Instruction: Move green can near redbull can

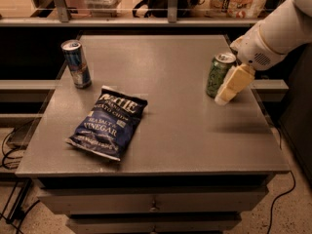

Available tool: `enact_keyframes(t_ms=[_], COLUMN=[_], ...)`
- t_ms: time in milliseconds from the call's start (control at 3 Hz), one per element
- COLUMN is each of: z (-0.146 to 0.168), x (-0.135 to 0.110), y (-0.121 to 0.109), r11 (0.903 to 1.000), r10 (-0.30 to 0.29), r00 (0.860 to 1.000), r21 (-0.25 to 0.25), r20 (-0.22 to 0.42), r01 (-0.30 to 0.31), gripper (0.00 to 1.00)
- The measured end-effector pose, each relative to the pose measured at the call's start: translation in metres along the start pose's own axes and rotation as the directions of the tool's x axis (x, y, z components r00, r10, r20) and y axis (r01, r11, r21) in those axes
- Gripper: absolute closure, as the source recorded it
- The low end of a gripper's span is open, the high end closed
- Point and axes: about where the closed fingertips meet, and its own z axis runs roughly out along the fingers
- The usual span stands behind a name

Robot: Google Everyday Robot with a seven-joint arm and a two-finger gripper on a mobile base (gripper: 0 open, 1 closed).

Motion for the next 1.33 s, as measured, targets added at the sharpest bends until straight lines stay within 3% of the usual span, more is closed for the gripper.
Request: enact_keyframes(t_ms=[667,1333], z=[0.013,-0.001], x=[-0.024,-0.057], y=[0.005,0.024], r11=[0.9932,0.9701], r10=[-0.116,-0.243], r00=[0.993,0.969], r21=[-0.017,-0.019], r20=[-0.034,-0.045], r01=[0.115,0.242], gripper=[0.41,0.87])
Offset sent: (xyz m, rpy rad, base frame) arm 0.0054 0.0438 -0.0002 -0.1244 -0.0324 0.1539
